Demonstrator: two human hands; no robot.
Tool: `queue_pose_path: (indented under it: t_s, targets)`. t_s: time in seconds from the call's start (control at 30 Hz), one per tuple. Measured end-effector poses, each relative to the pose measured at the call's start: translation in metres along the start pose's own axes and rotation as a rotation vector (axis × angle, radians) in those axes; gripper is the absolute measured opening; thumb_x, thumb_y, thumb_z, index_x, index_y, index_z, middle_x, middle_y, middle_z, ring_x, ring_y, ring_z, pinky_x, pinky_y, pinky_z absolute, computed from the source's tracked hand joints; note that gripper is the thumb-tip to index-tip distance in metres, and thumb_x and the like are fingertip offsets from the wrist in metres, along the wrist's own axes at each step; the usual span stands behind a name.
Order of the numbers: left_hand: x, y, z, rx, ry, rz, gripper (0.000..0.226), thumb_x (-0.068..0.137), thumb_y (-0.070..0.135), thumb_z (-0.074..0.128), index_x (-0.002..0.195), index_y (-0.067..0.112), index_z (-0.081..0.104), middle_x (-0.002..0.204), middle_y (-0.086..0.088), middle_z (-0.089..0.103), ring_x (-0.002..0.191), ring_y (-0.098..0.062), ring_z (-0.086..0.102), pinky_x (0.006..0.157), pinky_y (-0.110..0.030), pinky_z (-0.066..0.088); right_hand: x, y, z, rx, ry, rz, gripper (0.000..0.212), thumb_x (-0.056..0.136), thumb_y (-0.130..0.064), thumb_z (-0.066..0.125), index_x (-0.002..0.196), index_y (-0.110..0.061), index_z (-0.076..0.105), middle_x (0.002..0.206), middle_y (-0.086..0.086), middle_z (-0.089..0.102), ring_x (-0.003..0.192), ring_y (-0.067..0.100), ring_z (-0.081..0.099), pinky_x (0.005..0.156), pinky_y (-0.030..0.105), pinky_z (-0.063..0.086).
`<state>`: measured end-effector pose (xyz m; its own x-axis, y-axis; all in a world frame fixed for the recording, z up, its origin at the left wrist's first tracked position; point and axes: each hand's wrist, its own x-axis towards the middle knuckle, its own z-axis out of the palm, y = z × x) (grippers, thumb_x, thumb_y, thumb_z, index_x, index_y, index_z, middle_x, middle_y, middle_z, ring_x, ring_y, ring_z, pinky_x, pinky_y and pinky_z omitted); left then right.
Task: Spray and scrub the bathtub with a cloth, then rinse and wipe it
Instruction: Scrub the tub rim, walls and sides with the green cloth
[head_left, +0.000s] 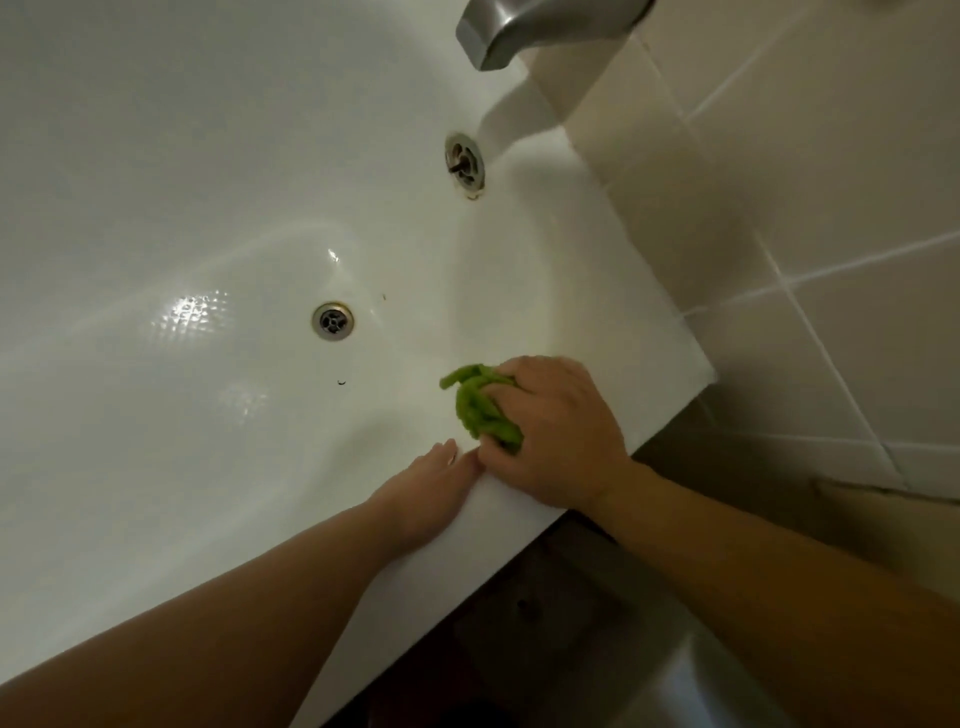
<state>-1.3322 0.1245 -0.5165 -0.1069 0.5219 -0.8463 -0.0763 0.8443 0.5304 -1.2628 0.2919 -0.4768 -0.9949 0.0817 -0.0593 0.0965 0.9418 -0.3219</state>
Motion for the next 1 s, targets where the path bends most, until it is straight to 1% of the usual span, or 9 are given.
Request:
queue_pose_path:
  t_s: [0.07,0.13,0.27,0.4,0.47,0.53,0.7,0.83,1.0]
  targets:
    - [0.002,-0.006,-0.001,0.017,-0.011,-0.019,0.068,0.105,0.065,0.020,0.162,0.028,0.027,0.169,0.000,0.026,0.154,-0.022,0.026,0.127,-0.040,0.017,0.032,0.017,-0.009,-0.110,-0.136,-0.048,0.024,0.079,-0.040,0.066,0.087,-0.017,0.068,0.090,0.001,0.058,0.077,0.022,0.054,0.084,0.043,0.045]
    - [0.002,-0.013,-0.004,0.016,-0.007,-0.041,0.069,0.106,0.064,0.021,0.164,0.027,0.022,0.172,0.001,0.017,0.158,-0.020,0.016,0.127,-0.038,0.010,0.076,0.034,-0.017,-0.336,-0.321,-0.122,0.026,0.082,-0.043,0.062,0.087,-0.018,0.066,0.087,0.000,0.051,0.074,0.022,0.050,0.084,0.044,0.045]
    - [0.006,-0.031,-0.008,-0.033,0.018,-0.114,0.048,0.114,0.034,0.024,0.161,0.026,0.030,0.165,-0.011,0.029,0.153,-0.030,0.026,0.126,-0.040,0.021,0.116,0.027,0.006,-0.690,-0.748,-0.120,0.030,0.093,-0.041,0.048,0.102,-0.020,0.068,0.099,0.003,0.051,0.082,0.024,0.051,0.084,0.042,0.044]
    - [-0.001,-0.044,-0.011,-0.008,0.020,-0.125,0.045,0.113,0.031,0.023,0.154,0.020,0.041,0.157,-0.013,0.040,0.146,-0.030,0.036,0.121,-0.039,0.028,0.086,-0.031,0.050,-0.384,-1.040,0.067,0.046,0.095,-0.048,0.047,0.128,-0.019,0.060,0.121,0.007,0.051,0.102,0.030,0.053,0.087,0.044,0.042]
    - [-0.008,-0.053,-0.012,0.030,0.026,-0.111,0.048,0.114,0.033,0.021,0.155,0.018,0.040,0.163,-0.010,0.035,0.150,-0.027,0.031,0.120,-0.034,0.024,0.075,-0.046,0.043,-0.149,-1.109,0.110,0.044,0.093,-0.057,0.048,0.123,-0.025,0.055,0.119,0.003,0.049,0.102,0.028,0.054,0.090,0.043,0.046]
    - [-0.013,-0.069,-0.014,0.046,0.027,-0.109,0.050,0.114,0.037,0.022,0.160,0.022,0.033,0.169,-0.003,0.025,0.156,-0.023,0.021,0.122,-0.030,0.017,0.082,-0.037,0.023,-0.080,-1.178,0.103,0.041,0.089,-0.063,0.050,0.115,-0.032,0.052,0.113,-0.003,0.048,0.100,0.025,0.055,0.093,0.045,0.050]
    - [-0.007,-0.103,-0.014,-0.050,0.049,-0.174,0.060,0.109,0.053,0.033,0.163,0.026,0.029,0.171,0.004,0.022,0.158,-0.014,0.015,0.123,-0.027,0.012,0.116,0.000,0.045,-0.404,-1.241,0.079,0.051,0.093,-0.060,0.045,0.133,-0.029,0.050,0.129,0.002,0.046,0.107,0.030,0.054,0.096,0.045,0.048]
    - [0.003,-0.118,-0.016,-0.053,0.063,-0.203,0.060,0.108,0.050,0.034,0.162,0.024,0.032,0.169,-0.001,0.027,0.156,-0.019,0.023,0.123,-0.029,0.017,0.107,-0.024,0.117,-0.394,-1.246,0.148,0.059,0.099,-0.049,0.041,0.150,-0.019,0.040,0.148,0.012,0.038,0.129,0.036,0.047,0.106,0.047,0.042]
    - [0.014,-0.136,-0.019,-0.069,0.074,-0.226,0.062,0.106,0.052,0.038,0.161,0.024,0.033,0.169,-0.003,0.027,0.155,-0.021,0.025,0.122,-0.029,0.019,0.097,-0.025,0.092,-0.097,-1.324,0.133,0.046,0.102,-0.059,0.042,0.128,-0.022,0.051,0.131,0.005,0.046,0.114,0.027,0.054,0.102,0.042,0.045]
